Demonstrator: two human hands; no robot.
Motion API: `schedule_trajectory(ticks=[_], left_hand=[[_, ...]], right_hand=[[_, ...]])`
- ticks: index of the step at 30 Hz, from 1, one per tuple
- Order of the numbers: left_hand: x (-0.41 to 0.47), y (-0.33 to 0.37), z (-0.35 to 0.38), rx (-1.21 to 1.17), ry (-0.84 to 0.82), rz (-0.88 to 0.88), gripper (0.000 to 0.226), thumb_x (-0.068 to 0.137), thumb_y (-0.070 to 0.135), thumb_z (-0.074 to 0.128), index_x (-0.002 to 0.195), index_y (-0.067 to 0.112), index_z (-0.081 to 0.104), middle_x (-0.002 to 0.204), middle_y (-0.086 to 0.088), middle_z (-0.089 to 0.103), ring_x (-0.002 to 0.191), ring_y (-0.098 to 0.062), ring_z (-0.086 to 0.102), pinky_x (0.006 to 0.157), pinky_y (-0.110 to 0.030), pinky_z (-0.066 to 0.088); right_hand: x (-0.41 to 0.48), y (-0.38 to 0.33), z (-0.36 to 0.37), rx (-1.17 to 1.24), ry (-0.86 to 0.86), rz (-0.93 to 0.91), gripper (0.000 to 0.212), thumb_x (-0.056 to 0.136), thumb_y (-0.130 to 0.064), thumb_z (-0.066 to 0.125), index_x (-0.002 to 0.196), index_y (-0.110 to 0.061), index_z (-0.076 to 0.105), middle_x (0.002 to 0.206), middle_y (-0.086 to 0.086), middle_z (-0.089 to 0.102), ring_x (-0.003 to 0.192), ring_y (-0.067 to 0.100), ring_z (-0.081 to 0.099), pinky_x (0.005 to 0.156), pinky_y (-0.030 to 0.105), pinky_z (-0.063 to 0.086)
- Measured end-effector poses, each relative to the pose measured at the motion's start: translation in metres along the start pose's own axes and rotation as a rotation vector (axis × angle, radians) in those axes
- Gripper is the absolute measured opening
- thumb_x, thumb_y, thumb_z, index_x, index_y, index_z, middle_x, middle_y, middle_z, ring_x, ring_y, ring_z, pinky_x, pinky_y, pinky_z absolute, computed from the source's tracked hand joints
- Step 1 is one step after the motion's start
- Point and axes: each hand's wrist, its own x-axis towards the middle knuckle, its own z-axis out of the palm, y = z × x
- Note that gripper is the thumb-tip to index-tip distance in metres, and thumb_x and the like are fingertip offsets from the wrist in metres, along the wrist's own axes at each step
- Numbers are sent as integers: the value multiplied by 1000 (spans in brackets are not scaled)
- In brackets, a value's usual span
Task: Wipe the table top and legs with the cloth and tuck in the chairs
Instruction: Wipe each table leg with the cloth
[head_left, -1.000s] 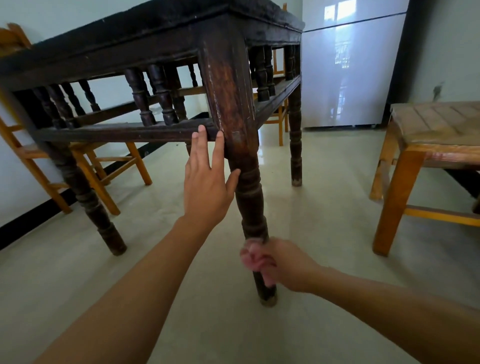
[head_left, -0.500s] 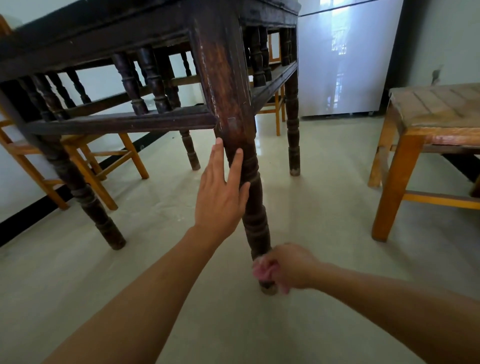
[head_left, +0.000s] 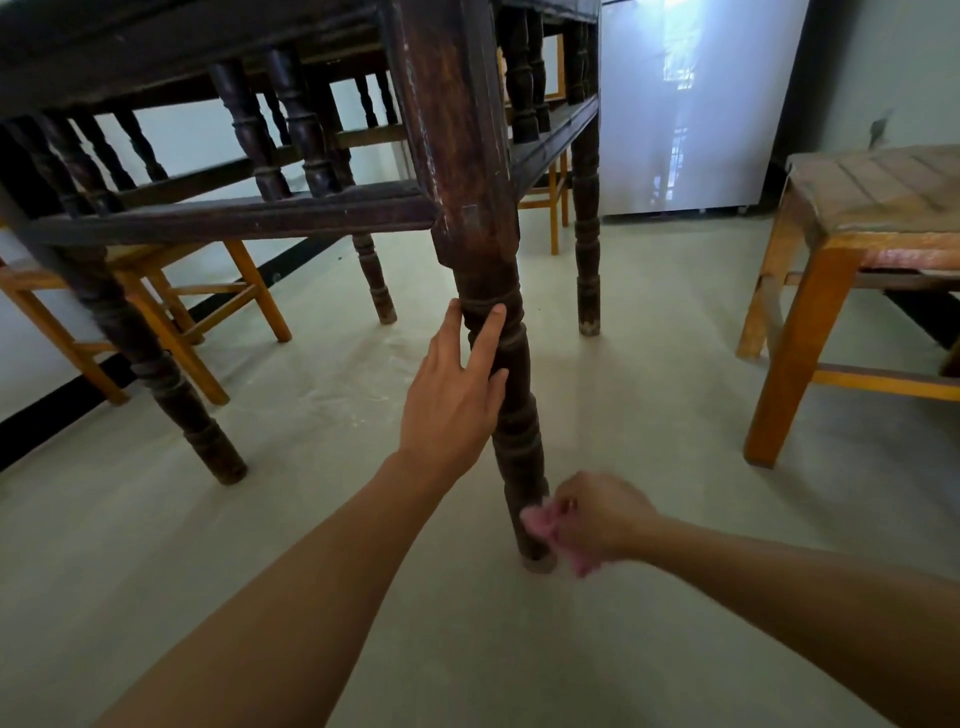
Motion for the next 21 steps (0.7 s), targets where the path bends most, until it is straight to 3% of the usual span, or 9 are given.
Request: schedule_trajectory(ticks=[1, 4, 7, 8, 10, 12, 14, 18, 21], left_hand=[[0, 0, 1, -17, -17, -5, 65, 97, 31, 50, 152, 27, 14, 157, -15, 20, 136, -35, 36, 103, -47, 42], [-1, 0, 3, -67, -30, -8, 66, 98, 29, 49, 152, 29, 11, 156, -15, 19, 130, -32, 44, 99, -45, 47], [-1, -1, 6, -100, -25, 9, 65, 98, 25, 50, 152, 28, 14, 155, -16, 19, 126, -32, 49, 95, -42, 49], [-2, -1, 7, -103, -20, 15, 65, 98, 24, 50, 152, 28, 15, 155, -16, 19, 125, -33, 50, 95, -43, 49], [-2, -3, 10, -102, -21, 26, 66, 97, 23, 51, 151, 29, 14, 157, -16, 15, 125, -34, 50, 94, -44, 50], [-7, -6, 13, -102, -42, 22, 70, 96, 24, 53, 151, 33, 9, 159, -13, 7, 125, -31, 50, 93, -43, 50], [-14, -9, 16, -90, -76, 32, 74, 96, 26, 53, 150, 37, 3, 160, -11, 0, 123, -29, 51, 93, -41, 50], [-22, -7, 23, -76, -130, -8, 70, 97, 30, 50, 151, 36, 7, 160, -6, -12, 126, -27, 48, 100, -39, 45], [-22, -3, 29, -89, -101, -12, 69, 96, 28, 54, 151, 34, 13, 160, -8, -11, 127, -30, 48, 100, -40, 44]], right_hand=[[7, 0, -12, 53, 119, 13, 25, 89, -48, 64, 88, -22, 65, 66, -3, 69, 58, 12, 68, 59, 27, 58], [22, -17, -53, 649, 442, -47, 14, 92, -29, 63, 99, -18, 60, 85, 0, 66, 65, 12, 66, 55, 23, 54], [26, -39, -46, 846, 524, -147, 4, 94, -20, 61, 92, -17, 60, 82, 2, 65, 60, 10, 62, 51, 21, 52], [24, -41, -32, 877, 502, -167, 10, 96, -20, 59, 89, -13, 60, 81, 7, 66, 57, 11, 62, 50, 22, 51], [18, -29, 0, 881, 281, -102, 17, 97, -16, 56, 89, -3, 62, 76, 11, 65, 51, 14, 61, 47, 23, 48], [6, -9, 21, 526, -109, 8, 22, 92, -7, 59, 72, -12, 66, 67, 3, 65, 52, 13, 59, 54, 25, 47], [6, 2, 16, 360, -214, 102, 25, 89, -10, 66, 65, -16, 65, 64, 2, 66, 53, 16, 57, 54, 28, 46], [36, -6, -32, 794, 340, 77, 11, 89, -21, 68, 93, -13, 62, 80, 11, 72, 55, 18, 66, 52, 27, 53], [49, -16, -25, 1010, 463, -9, 9, 95, -19, 58, 103, -14, 58, 91, 10, 67, 70, 20, 68, 59, 29, 55]])
